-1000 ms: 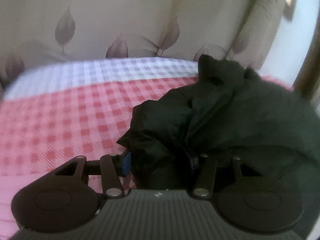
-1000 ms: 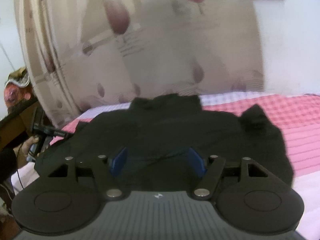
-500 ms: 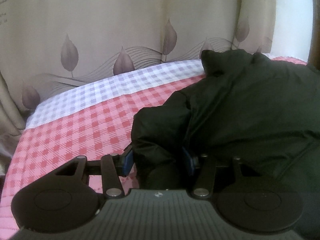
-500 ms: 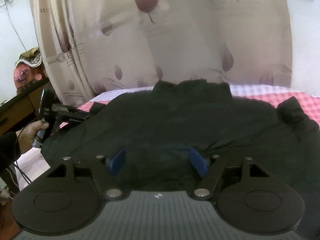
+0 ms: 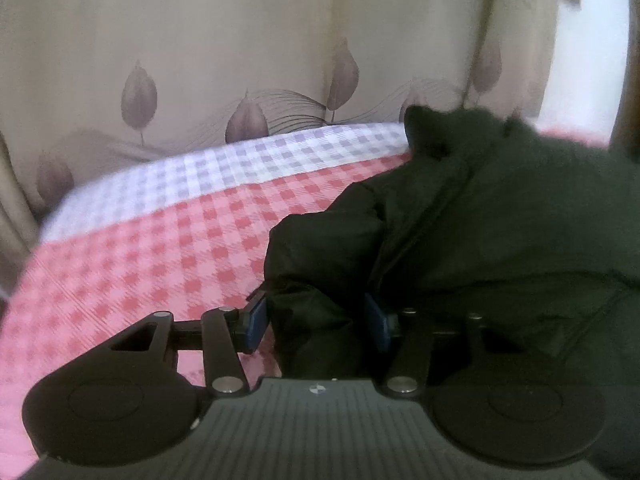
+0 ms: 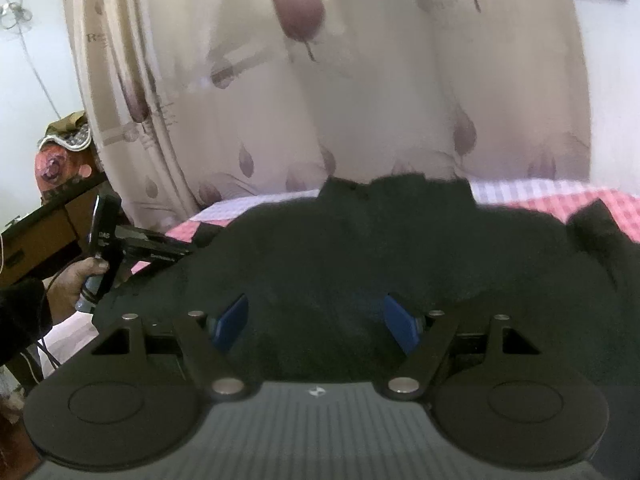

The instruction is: Fold large clothes

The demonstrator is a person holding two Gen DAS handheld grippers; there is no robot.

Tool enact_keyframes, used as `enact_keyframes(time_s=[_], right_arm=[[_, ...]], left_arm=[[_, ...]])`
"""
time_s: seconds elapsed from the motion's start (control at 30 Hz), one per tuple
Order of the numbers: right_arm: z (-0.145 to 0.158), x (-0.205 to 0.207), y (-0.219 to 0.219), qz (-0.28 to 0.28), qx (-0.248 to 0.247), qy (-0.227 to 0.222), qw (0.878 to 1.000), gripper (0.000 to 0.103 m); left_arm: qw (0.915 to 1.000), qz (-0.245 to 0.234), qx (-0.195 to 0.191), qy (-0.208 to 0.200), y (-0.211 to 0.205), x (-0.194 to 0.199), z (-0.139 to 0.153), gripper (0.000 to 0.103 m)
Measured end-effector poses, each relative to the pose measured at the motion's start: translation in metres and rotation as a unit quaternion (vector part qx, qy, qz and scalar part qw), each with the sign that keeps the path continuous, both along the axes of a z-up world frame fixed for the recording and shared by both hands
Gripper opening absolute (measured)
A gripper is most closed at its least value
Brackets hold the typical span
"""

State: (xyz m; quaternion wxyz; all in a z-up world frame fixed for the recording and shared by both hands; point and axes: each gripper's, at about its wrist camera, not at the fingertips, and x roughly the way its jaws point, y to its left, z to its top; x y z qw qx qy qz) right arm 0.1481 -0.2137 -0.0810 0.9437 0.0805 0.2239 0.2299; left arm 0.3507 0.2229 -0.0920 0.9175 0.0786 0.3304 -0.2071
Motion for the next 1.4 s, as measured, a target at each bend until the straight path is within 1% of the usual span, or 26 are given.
enact_keyframes(time_s=[0.03, 0.1, 0.13, 0.17, 0.2, 0.27, 0.37, 0.43, 0.47, 0.53, 0.6, 0.63, 0.77, 0.83, 0.87, 0.93, 1.0, 1.1, 1.13, 1.17, 1.2, 1.23, 1.27, 1.33, 1.37, 1.4], right_arm=[[0.003, 0.004, 0.005, 0.006, -0.006, -0.003, 1.0, 0.074], [0.01, 0.015, 0.017, 0.017, -0.014, -0.002, 1.0, 0.062], [0.015, 0.025, 0.025, 0.022, -0.021, 0.004, 1.0, 0.049], [0.02, 0.034, 0.033, 0.029, -0.027, 0.01, 0.999, 0.042], [0.024, 0.046, 0.043, 0.039, -0.034, 0.016, 0.999, 0.04], [0.031, 0.067, 0.062, 0.052, -0.055, 0.025, 0.997, 0.035], [0.039, 0.106, 0.085, 0.061, -0.078, 0.039, 0.994, 0.033], [0.039, 0.128, 0.096, 0.057, -0.107, 0.047, 0.991, 0.033], [0.036, 0.142, 0.1, 0.051, -0.119, 0.057, 0.99, 0.033], [0.021, 0.165, 0.105, 0.043, -0.14, 0.093, 0.985, 0.032], [0.0, 0.184, 0.107, 0.048, -0.144, 0.133, 0.979, 0.032], [-0.008, 0.189, 0.106, 0.05, -0.138, 0.145, 0.978, 0.031], [-0.015, 0.195, 0.106, 0.047, -0.13, 0.156, 0.978, 0.031], [-0.018, 0.192, 0.106, 0.048, -0.128, 0.151, 0.979, 0.031], [-0.019, 0.192, 0.106, 0.047, -0.125, 0.148, 0.98, 0.031], [-0.02, 0.19, 0.104, 0.046, -0.117, 0.138, 0.983, 0.031], [-0.021, 0.19, 0.101, 0.045, -0.103, 0.132, 0.985, 0.031], [-0.025, 0.186, 0.096, 0.044, -0.086, 0.115, 0.989, 0.031], [-0.026, 0.185, 0.096, 0.043, -0.086, 0.11, 0.989, 0.031], [-0.026, 0.184, 0.096, 0.043, -0.088, 0.106, 0.99, 0.031], [-0.027, 0.183, 0.098, 0.043, -0.089, 0.102, 0.99, 0.031], [-0.027, 0.183, 0.098, 0.043, -0.088, 0.099, 0.99, 0.031], [-0.028, 0.182, 0.098, 0.043, -0.087, 0.096, 0.991, 0.031], [-0.028, 0.182, 0.097, 0.043, -0.082, 0.092, 0.991, 0.031], [-0.029, 0.181, 0.097, 0.043, -0.08, 0.09, 0.992, 0.031], [-0.029, 0.18, 0.095, 0.042, -0.078, 0.088, 0.992, 0.031]], left_arm=[[0.9998, 0.0, -0.02, 0.008, 0.006, 0.003, -0.001, 0.055], [0.9975, 0.002, -0.065, 0.027, 0.019, 0.008, -0.006, 0.056], [0.9955, 0.005, -0.087, 0.036, 0.025, 0.011, -0.009, 0.058], [0.9938, 0.007, -0.103, 0.042, 0.029, 0.013, -0.011, 0.059], [0.9918, 0.009, -0.118, 0.047, 0.033, 0.015, -0.013, 0.059], [0.9903, 0.01, -0.128, 0.051, 0.035, 0.016, -0.012, 0.059], [0.9894, 0.01, -0.135, 0.053, 0.035, 0.017, -0.012, 0.059], [0.9888, 0.012, -0.139, 0.054, 0.036, 0.016, -0.012, 0.059], [0.988, 0.013, -0.144, 0.055, 0.037, 0.016, -0.012, 0.06], [0.9864, 0.012, -0.154, 0.058, 0.04, 0.017, -0.013, 0.061], [0.9842, 0.01, -0.166, 0.062, 0.044, 0.017, -0.013, 0.065], [0.9827, 0.006, -0.173, 0.065, 0.046, 0.018, -0.013, 0.07], [0.9764, -0.011, -0.199, 0.083, 0.05, 0.022, -0.013, 0.086], [0.9727, -0.025, -0.21, 0.096, 0.046, 0.027, -0.013, 0.103], [0.9712, -0.033, -0.213, 0.102, 0.042, 0.031, -0.013, 0.103], [0.9711, -0.039, -0.21, 0.107, 0.036, 0.038, -0.013, 0.103], [0.9698, -0.045, -0.211, 0.114, 0.032, 0.046, -0.013, 0.103], [0.9689, -0.041, -0.215, 0.115, 0.03, 0.048, -0.014, 0.1], [0.9703, -0.037, -0.213, 0.109, 0.031, 0.045, -0.014, 0.092], [0.9704, -0.034, -0.214, 0.107, 0.033, 0.042, -0.014, 0.081], [0.9676, -0.031, -0.225, 0.11, 0.039, 0.039, -0.015, 0.075], [0.9647, -0.025, -0.235, 0.116, 0.045, 0.038, -0.017, 0.062], [0.9605, -0.016, -0.249, 0.124, 0.053, 0.036, -0.019, 0.055], [0.9526, -0.008, -0.272, 0.137, 0.06, 0.035, -0.023, 0.051], [0.9523, -0.008, -0.272, 0.138, 0.06, 0.034, -0.023, 0.051], [0.9542, -0.011, -0.266, 0.136, 0.057, 0.033, -0.022, 0.051]])
